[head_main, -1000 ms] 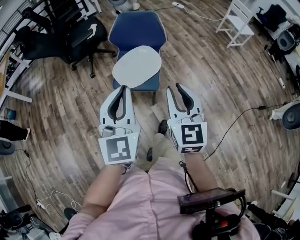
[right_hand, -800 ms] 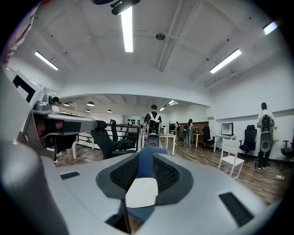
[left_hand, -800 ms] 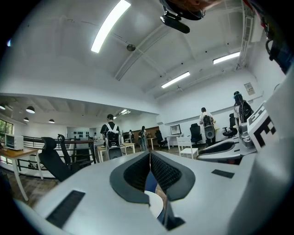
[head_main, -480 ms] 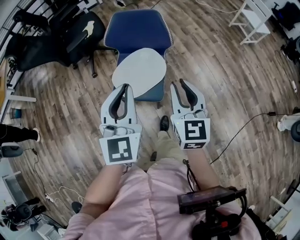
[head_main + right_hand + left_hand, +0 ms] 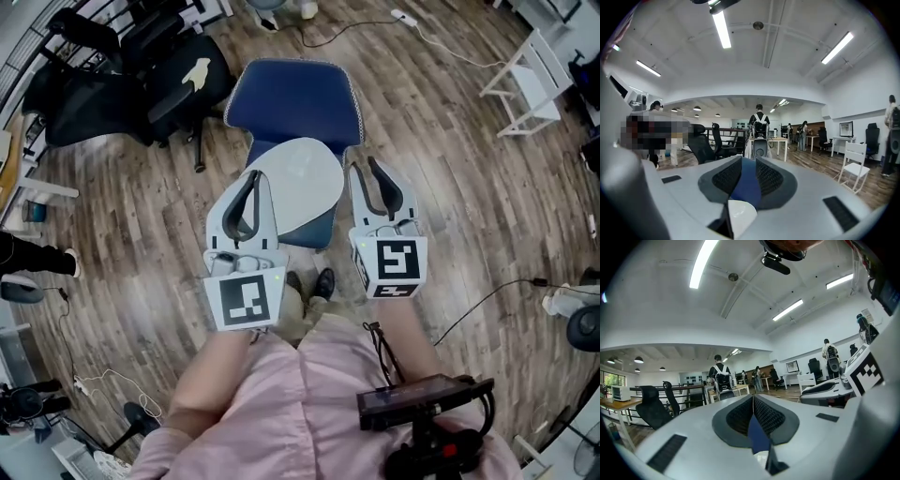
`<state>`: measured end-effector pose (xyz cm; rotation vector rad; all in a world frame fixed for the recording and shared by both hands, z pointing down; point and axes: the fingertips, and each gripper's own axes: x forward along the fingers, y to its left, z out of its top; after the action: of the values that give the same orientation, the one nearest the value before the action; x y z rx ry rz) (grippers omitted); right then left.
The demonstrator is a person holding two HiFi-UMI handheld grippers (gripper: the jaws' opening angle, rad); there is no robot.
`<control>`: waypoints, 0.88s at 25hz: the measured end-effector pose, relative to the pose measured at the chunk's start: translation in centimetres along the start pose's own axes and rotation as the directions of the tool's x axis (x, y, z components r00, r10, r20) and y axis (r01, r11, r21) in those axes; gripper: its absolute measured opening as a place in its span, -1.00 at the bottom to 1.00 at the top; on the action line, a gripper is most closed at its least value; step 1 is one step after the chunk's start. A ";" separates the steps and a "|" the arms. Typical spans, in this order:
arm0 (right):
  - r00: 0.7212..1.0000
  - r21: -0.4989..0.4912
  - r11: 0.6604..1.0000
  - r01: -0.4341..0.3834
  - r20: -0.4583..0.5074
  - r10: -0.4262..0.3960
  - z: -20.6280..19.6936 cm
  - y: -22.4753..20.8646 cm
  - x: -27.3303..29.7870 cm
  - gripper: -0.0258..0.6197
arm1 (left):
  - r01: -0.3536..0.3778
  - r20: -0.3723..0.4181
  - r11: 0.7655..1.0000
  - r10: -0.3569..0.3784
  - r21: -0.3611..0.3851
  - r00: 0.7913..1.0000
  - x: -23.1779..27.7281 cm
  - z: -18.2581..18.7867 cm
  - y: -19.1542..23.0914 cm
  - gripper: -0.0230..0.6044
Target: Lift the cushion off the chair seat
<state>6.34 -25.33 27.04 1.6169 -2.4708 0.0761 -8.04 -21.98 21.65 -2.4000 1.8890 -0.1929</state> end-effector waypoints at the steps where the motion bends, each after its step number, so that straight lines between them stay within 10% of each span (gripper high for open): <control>1: 1.000 -0.003 1.000 -0.004 -0.002 0.004 0.0 -0.1 0.7 -0.63 | -0.009 -0.005 1.000 0.009 -0.004 1.000 0.6 -0.2 0.5 -0.88; 11: 0.991 0.028 0.999 -0.032 -0.131 0.035 -5.6 -1.0 8.8 -0.62 | -0.015 -0.127 0.998 0.006 -0.067 0.992 8.3 -6.8 3.5 -0.88; 22: 0.939 0.123 0.992 0.014 -0.343 0.029 -21.7 -2.0 15.5 -0.56 | 0.055 -0.300 0.993 -0.084 -0.104 0.950 15.3 -21.9 2.7 -0.88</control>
<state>4.89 -37.03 51.02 1.4885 -2.2383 0.4811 -10.40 -37.20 43.69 -2.6324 1.9732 -0.5186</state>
